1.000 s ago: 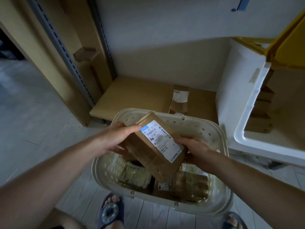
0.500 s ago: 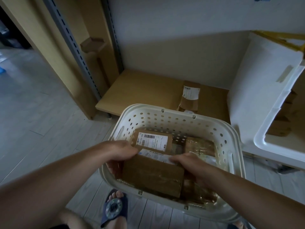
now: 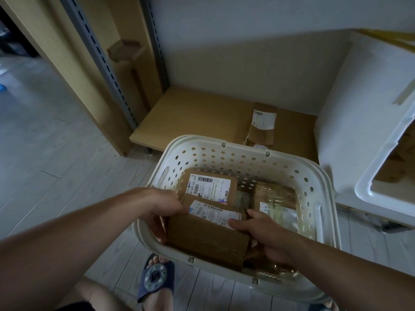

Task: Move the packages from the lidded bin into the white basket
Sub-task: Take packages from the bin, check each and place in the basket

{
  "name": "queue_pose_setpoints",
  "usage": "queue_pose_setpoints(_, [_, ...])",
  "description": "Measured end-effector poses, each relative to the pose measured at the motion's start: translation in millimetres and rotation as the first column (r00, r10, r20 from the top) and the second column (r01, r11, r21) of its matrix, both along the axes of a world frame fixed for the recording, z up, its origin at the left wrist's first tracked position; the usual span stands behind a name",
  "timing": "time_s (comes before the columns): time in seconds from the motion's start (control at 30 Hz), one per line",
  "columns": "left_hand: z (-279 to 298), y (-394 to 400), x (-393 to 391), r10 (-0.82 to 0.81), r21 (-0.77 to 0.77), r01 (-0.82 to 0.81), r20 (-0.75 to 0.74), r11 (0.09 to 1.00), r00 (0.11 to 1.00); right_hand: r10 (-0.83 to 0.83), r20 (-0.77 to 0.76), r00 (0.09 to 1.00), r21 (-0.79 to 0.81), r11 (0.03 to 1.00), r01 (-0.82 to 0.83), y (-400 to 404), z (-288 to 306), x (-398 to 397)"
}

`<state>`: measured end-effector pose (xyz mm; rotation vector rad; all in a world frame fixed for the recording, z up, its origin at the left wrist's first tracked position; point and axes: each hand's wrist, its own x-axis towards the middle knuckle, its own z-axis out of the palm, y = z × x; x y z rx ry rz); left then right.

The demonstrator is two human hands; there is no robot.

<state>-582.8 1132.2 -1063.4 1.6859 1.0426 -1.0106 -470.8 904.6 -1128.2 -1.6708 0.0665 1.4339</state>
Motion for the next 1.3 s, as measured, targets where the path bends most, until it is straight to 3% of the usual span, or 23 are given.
queue_pose_setpoints(0.2, [4.1, -2.6, -3.5, 0.003, -0.036, 0.000, 0.068, 0.999, 0.998, -0.105, 0.131, 0.986, 0.106, 0.990, 0.091, -8.8, -5.3, -5.4])
queue_pose_setpoints(0.4, [-3.2, -11.7, -7.1, -0.060, 0.032, 0.055, 0.173, 0.998, 0.983, -0.070, 0.264, 0.962, 0.154, 0.988, 0.029, -14.2, -3.0, -12.5])
queue_pose_setpoints(0.47, [-9.5, -11.8, -9.4, -0.128, 0.088, 0.114, 0.184, 0.990, 0.975, -0.048, 0.319, 0.947, 0.155, 0.988, -0.002, -14.1, -2.5, -14.6])
queue_pose_setpoints(0.57, [-21.0, -7.0, -12.2, -0.356, 0.265, 0.303, 0.181, 0.915, 0.917, 0.004, 0.406, 0.914, 0.105, 0.993, -0.051, -15.4, -7.5, -17.8])
queue_pose_setpoints(0.63, [-25.1, -8.9, -13.3, -0.405, 0.331, 0.334, 0.174, 0.882, 0.898, 0.050, 0.475, 0.879, 0.047, 0.996, -0.081, -16.1, -11.5, -20.7])
queue_pose_setpoints(0.8, [-37.2, -20.6, -17.4, -0.394, 0.417, 0.283, 0.208, 0.864, 0.895, 0.256, 0.647, 0.718, -0.105, 0.963, -0.249, -12.4, -12.4, -27.1])
queue_pose_setpoints(0.93, [-43.8, -21.7, -14.2, -0.368, 0.424, 0.274, 0.157, 0.863, 0.916, 0.370, 0.676, 0.638, -0.186, 0.923, -0.338, -6.1, -15.1, -29.4])
queue_pose_setpoints(1.1, [-50.6, -20.5, -5.7, -0.366, 0.419, 0.309, 0.062, 0.854, 0.928, 0.615, 0.697, 0.368, -0.402, 0.761, -0.509, 3.2, -5.5, -24.9])
queue_pose_setpoints(1.3, [-51.9, -20.8, -0.3, -0.439, 0.449, 0.386, 0.015, 0.806, 0.898, 0.700, 0.685, 0.203, -0.486, 0.646, -0.589, 10.4, -6.2, -14.8])
